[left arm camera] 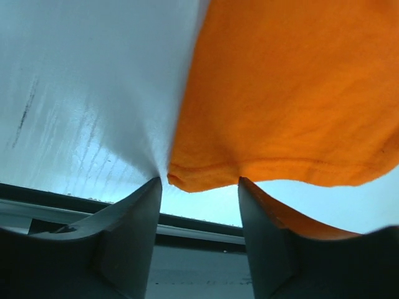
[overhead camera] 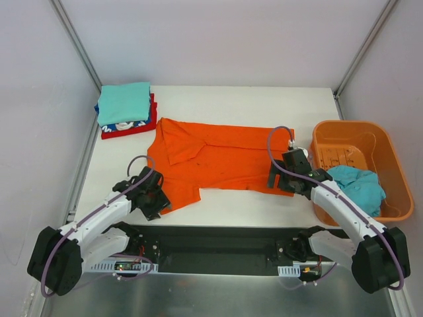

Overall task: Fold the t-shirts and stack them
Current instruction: Grap the side of the flattened tshirt closest away from the robot with both arms

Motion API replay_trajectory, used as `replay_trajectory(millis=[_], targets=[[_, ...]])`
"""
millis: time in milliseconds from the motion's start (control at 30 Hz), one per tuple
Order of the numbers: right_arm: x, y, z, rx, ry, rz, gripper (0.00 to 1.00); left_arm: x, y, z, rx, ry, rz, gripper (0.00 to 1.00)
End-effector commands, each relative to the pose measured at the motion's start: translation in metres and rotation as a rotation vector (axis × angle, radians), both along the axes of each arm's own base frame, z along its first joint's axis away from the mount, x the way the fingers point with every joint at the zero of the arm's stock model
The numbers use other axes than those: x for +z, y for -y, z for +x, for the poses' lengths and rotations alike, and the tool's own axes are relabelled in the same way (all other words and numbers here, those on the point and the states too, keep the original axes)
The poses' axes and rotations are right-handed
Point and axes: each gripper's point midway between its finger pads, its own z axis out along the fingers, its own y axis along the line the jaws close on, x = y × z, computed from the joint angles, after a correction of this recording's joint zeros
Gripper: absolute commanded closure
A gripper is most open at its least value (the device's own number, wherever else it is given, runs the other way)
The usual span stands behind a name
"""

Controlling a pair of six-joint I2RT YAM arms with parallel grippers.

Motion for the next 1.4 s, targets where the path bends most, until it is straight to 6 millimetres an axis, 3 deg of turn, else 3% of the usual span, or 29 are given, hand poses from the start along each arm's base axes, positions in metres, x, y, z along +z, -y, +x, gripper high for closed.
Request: replay_trajectory(millis=[0, 233, 267, 300, 500, 633, 667, 700, 767, 933, 1167, 1233, 1367], targets=[[-0.001, 0.005, -0.004, -0.048, 0.008, -0.003, 0.03, -0.005, -0.014, 0.011, 0.059, 0.015, 0.096, 0.50], [0.003, 0.010, -0.006, -0.066, 0.002, -0.030, 0.03, -0.011, -0.023, 0.013, 0.073, -0.007, 0.162, 0.80], [0.002, 0.013, -0.010, -0.075, -0.012, -0.040, 0.03, -0.012, -0.023, 0.012, 0.073, -0.011, 0.164, 0.95], [0.002, 0.015, -0.012, -0.087, -0.019, -0.044, 0.03, -0.012, -0.024, 0.012, 0.073, -0.013, 0.165, 1.00], [-0.017, 0.028, -0.032, -0.241, -0.066, -0.044, 0.03, -0.010, -0.021, 0.016, 0.070, 0.015, 0.146, 1.00], [-0.021, 0.036, -0.021, -0.311, -0.023, -0.066, 0.03, -0.003, -0.015, 0.023, 0.056, 0.045, 0.120, 1.00], [-0.022, 0.039, -0.018, -0.337, -0.019, -0.077, 0.06, -0.001, -0.014, 0.025, 0.053, 0.053, 0.115, 1.00], [-0.023, 0.041, -0.016, -0.355, -0.008, -0.086, 0.20, 0.001, -0.013, 0.026, 0.051, 0.058, 0.109, 1.00], [-0.025, 0.045, -0.009, -0.380, 0.004, -0.106, 0.30, 0.006, -0.010, 0.031, 0.046, 0.077, 0.100, 1.00], [-0.027, 0.046, 0.007, -0.401, 0.010, -0.121, 0.35, 0.014, -0.007, 0.036, 0.036, 0.106, 0.083, 1.00], [-0.050, 0.042, 0.003, -0.391, -0.066, -0.117, 0.57, 0.021, -0.001, 0.040, 0.030, 0.117, 0.058, 1.00], [-0.053, 0.039, 0.003, -0.384, -0.072, -0.104, 0.62, 0.023, 0.000, 0.041, 0.025, 0.124, 0.051, 1.00], [-0.053, 0.039, 0.001, -0.376, -0.073, -0.103, 0.80, 0.034, 0.006, 0.047, 0.018, 0.153, 0.025, 1.00]])
